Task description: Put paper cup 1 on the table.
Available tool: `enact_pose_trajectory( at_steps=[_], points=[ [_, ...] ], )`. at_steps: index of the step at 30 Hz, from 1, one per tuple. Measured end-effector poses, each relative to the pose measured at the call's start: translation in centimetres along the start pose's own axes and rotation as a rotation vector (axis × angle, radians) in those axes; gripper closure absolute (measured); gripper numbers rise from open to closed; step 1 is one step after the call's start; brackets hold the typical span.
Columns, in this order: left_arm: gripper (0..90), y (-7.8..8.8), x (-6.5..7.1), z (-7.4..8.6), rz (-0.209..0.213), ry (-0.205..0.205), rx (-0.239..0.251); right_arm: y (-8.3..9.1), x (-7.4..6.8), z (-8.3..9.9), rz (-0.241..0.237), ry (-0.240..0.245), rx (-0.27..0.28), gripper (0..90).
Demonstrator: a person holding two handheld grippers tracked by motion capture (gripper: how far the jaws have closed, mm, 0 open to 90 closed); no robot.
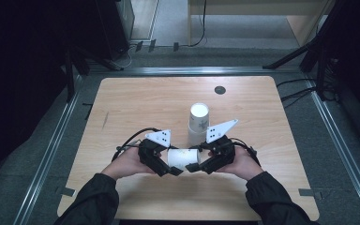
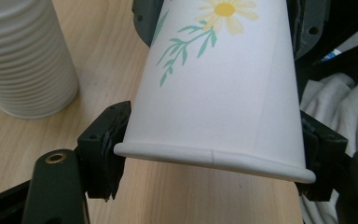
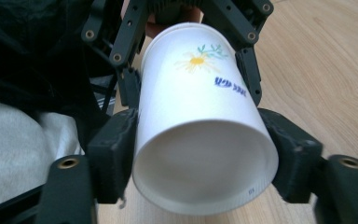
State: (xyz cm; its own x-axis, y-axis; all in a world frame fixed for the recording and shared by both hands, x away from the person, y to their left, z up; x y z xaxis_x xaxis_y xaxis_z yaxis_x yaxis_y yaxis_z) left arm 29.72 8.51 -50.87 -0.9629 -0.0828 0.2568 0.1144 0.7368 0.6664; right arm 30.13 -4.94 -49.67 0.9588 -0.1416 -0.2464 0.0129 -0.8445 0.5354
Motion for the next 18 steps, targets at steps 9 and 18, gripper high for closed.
enact_pose_trajectory(
  at_steps=[9, 18],
  points=[
    [24.7, 2.4, -0.5, 0.0, -0.084, -0.014, -0.073, -0.5, 0.5, 1.0, 0.07, 0.027, -0.07, 25.6],
    [24.6, 2.6, -0.6, -0.6, -0.131, -0.052, -0.217, -1.1, 0.9, 2.4, 0.117, 0.029, -0.143, 26.0]
  ],
)
Point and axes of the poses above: each handheld gripper's, and its own axes: y roughly backward along the jaws, z roughly out of its underside, x roughly to its right, the point moved 7 cm from there along -y, roughly forward along the jaws, and after that the axes turned 5 degrees about z, right-handed, at the moved point
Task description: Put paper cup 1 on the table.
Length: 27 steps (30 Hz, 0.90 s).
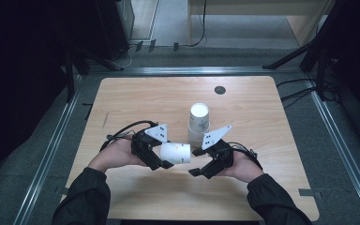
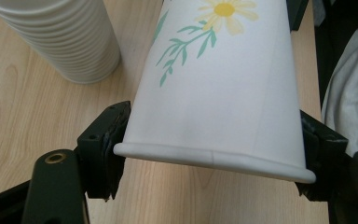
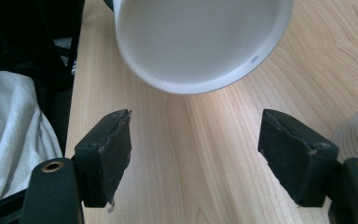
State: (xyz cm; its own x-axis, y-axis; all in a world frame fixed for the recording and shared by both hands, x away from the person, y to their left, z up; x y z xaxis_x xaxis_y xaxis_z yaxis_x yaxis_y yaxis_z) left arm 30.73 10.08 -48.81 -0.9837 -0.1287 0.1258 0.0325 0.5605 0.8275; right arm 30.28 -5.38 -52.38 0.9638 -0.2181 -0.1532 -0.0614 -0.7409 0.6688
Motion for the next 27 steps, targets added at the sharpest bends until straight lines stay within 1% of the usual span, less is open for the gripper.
enact_pose_trajectory(
  at_steps=[1, 2, 3, 4, 5, 10, 12, 13, 15, 18, 19, 22, 23, 24, 27],
  points=[
    [24.6, 0.0, 0.0, 0.0, 0.0, 0.0, 0.0, 0.0, 0.0, 0.0, 0.0, 0.0, 0.0, 26.0],
    [24.6, -0.3, 0.0, -0.1, 0.001, 0.004, -0.026, 0.0, 0.0, 0.0, 0.005, 0.002, 0.005, 26.0],
    [24.6, -0.3, 0.0, -0.1, 0.001, 0.004, -0.026, 0.0, 0.0, 0.0, 0.005, 0.002, 0.005, 26.0],
    [24.6, -0.5, -0.1, -0.3, 0.003, -0.002, -0.06, 0.0, 0.0, 0.1, 0.009, -0.004, 0.007, 26.0],
    [24.6, -0.5, -0.1, -0.3, 0.003, -0.002, -0.06, 0.0, 0.0, 0.1, 0.009, -0.004, 0.007, 26.0],
    [24.6, -1.5, -0.3, -0.4, -0.001, -0.015, -0.122, 0.1, -0.1, 0.2, 0.014, -0.013, 0.01, 26.3],
    [24.6, -2.0, -0.3, -0.5, 0.008, -0.011, -0.137, 0.0, 0.0, 0.2, 0.02, -0.003, 0.009, 26.3],
    [24.6, -2.2, -0.3, -0.6, 0.008, -0.015, -0.146, -0.1, -0.1, 0.3, 0.017, -0.011, 0.002, 26.3],
    [24.6, -2.7, -0.1, -0.7, 0.02, -0.025, -0.175, -0.2, -0.2, 0.3, 0.018, -0.009, 0.006, 26.3],
    [24.6, -3.1, 0.1, -0.8, 0.027, -0.023, -0.181, -0.3, -0.1, 0.2, 0.022, 0.004, 0.009, 26.4],
    [24.6, -3.3, 0.1, -0.8, 0.031, -0.031, -0.192, -0.4, -0.2, 0.2, 0.015, 0.0, 0.003, 26.4],
    [24.6, -3.7, 0.4, -1.0, 0.035, -0.035, -0.202, -0.6, -0.3, 0.2, 0.012, 0.003, 0.0, 26.9],
    [24.6, -3.7, 0.4, -1.0, 0.037, -0.039, -0.202, -0.7, -0.4, 0.2, 0.009, 0.011, -0.002, 27.2],
    [24.6, -3.8, 0.4, -1.1, 0.038, -0.035, -0.205, -0.8, -0.5, 0.1, 0.005, 0.011, -0.005, 28.0],
    [24.5, -4.1, 0.6, -1.2, 0.044, -0.04, -0.205, -0.9, -0.6, 0.1, 0.001, 0.016, -0.008, 29.3]
  ],
)
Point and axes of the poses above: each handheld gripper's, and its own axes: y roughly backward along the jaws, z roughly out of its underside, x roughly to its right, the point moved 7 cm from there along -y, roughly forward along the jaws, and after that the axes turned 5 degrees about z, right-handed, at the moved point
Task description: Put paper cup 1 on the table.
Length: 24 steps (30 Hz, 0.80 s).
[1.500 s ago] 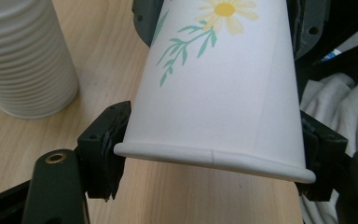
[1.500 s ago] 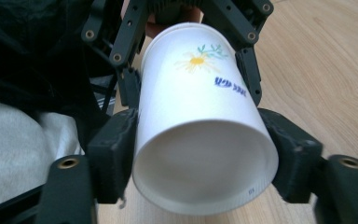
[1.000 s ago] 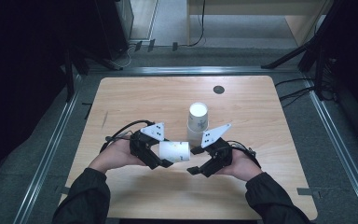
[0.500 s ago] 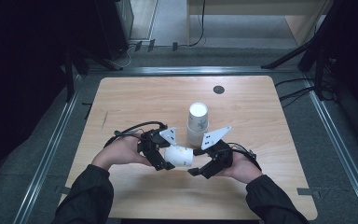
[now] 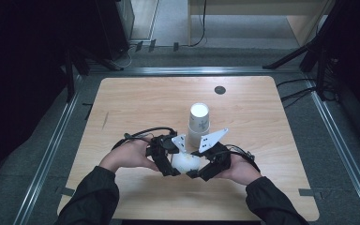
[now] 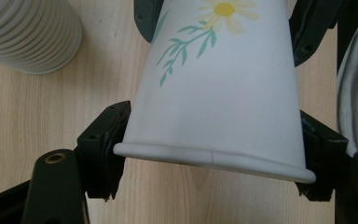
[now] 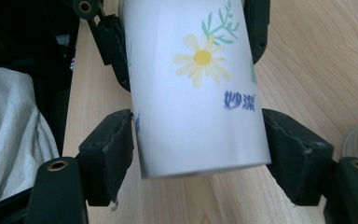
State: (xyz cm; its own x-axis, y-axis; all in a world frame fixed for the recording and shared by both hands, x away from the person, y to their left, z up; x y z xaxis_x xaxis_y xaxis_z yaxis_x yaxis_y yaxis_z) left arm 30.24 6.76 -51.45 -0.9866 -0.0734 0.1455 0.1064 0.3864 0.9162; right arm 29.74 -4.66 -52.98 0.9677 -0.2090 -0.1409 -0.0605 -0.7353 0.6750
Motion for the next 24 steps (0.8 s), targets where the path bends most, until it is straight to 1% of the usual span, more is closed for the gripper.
enact_pose_trajectory(
  at_steps=[2, 4, 6, 7, 8, 9, 10, 12, 14, 15, 16, 17, 18, 20, 21, 22, 24],
  points=[
    [24.5, -0.1, 0.0, -0.1, 0.0, -0.004, 0.0, 0.0, 0.0, -0.1, 0.002, 0.007, 0.003, 31.1],
    [24.5, -0.1, 0.1, -0.1, 0.006, -0.004, -0.002, 0.0, -0.1, 0.0, -0.008, 0.003, -0.003, 32.7],
    [22.8, -0.2, 0.1, 0.0, 0.012, -0.007, -0.003, -0.1, -0.2, 0.1, -0.019, 0.017, -0.01, 33.8],
    [22.8, -0.2, 0.1, 0.0, 0.005, -0.012, 0.001, -0.1, -0.2, 0.1, -0.019, 0.017, -0.01, 33.8],
    [20.4, -0.2, 0.1, 0.0, 0.004, -0.012, 0.008, 0.0, -0.2, -0.1, -0.007, 0.027, -0.007, 33.7],
    [18.3, -0.1, 0.1, 0.0, 0.007, -0.009, 0.014, 0.0, -0.2, -0.1, -0.009, 0.024, -0.005, 33.8],
    [18.3, 0.0, 0.0, -0.1, 0.001, -0.004, 0.033, 0.0, -0.2, -0.1, -0.009, 0.024, -0.005, 33.8],
    [13.1, 0.4, -0.1, -0.1, -0.005, 0.0, 0.064, 0.4, -0.1, -0.2, -0.001, 0.022, 0.008, 33.8],
    [13.0, 0.6, -0.1, -0.1, -0.006, 0.001, 0.071, 0.5, 0.0, -0.2, 0.003, 0.023, 0.017, 33.8],
    [13.0, 0.7, -0.2, 0.0, -0.004, 0.003, 0.083, 0.7, 0.1, -0.2, 0.003, 0.023, 0.02, 33.8],
    [13.0, 0.8, -0.2, 0.1, -0.002, 0.008, 0.096, 0.8, 0.1, -0.2, 0.0, 0.012, 0.016, 33.7],
    [12.9, 1.0, -0.3, 0.2, 0.001, 0.012, 0.111, 0.9, 0.3, -0.2, 0.009, 0.021, 0.025, 33.8],
    [12.9, 1.1, -0.3, 0.3, 0.006, 0.021, 0.125, 1.1, 0.2, -0.2, 0.005, 0.011, 0.023, 33.8],
    [13.0, 1.4, -0.5, 0.6, 0.012, 0.034, 0.147, 1.3, 0.3, -0.3, 0.007, 0.008, 0.031, 33.8],
    [13.0, 1.6, -0.6, 0.9, 0.017, 0.049, 0.174, 1.4, 0.3, -0.3, 0.005, 0.008, 0.036, 33.7],
    [13.0, 1.6, -0.6, 0.9, 0.017, 0.049, 0.174, 1.4, 0.3, -0.3, 0.005, 0.008, 0.036, 33.7],
    [13.0, 1.8, -0.7, 1.2, 0.02, 0.062, 0.2, 1.5, 0.5, -0.4, 0.007, 0.012, 0.043, 33.7]
  ],
)
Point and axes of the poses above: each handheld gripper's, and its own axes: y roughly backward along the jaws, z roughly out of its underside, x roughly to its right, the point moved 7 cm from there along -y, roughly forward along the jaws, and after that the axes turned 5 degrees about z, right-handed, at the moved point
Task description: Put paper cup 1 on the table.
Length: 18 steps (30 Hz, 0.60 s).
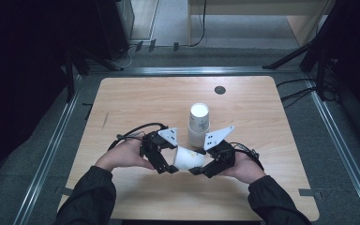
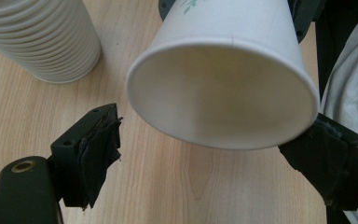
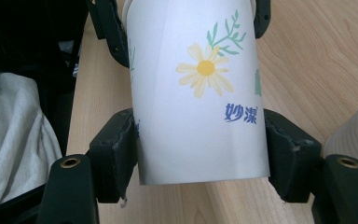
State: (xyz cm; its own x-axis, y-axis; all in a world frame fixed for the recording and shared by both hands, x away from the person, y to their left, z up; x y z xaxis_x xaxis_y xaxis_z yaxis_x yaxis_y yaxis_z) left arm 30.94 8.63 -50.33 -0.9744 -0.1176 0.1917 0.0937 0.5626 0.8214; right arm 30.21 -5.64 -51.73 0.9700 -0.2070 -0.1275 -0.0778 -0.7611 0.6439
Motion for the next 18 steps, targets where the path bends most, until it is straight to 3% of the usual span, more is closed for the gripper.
enact_pose_trajectory(
  at_steps=[6, 15, 18],
  points=[
    [13.0, 0.54, 0.03, 0.66, -0.017, 0.021, 0.059, 0.26, 0.06, -0.33, -0.011, -0.004, 0.011, 33.7],
    [13.0, 0.62, 0.24, 1.07, 0.031, 0.093, 0.167, 0.32, 0.21, -0.69, -0.03, 0.0, 0.02, 33.7],
    [13.1, 0.45, 0.2, 0.95, 0.022, 0.096, 0.197, 0.22, 0.22, -0.82, -0.037, -0.001, 0.023, 33.6]
  ],
)
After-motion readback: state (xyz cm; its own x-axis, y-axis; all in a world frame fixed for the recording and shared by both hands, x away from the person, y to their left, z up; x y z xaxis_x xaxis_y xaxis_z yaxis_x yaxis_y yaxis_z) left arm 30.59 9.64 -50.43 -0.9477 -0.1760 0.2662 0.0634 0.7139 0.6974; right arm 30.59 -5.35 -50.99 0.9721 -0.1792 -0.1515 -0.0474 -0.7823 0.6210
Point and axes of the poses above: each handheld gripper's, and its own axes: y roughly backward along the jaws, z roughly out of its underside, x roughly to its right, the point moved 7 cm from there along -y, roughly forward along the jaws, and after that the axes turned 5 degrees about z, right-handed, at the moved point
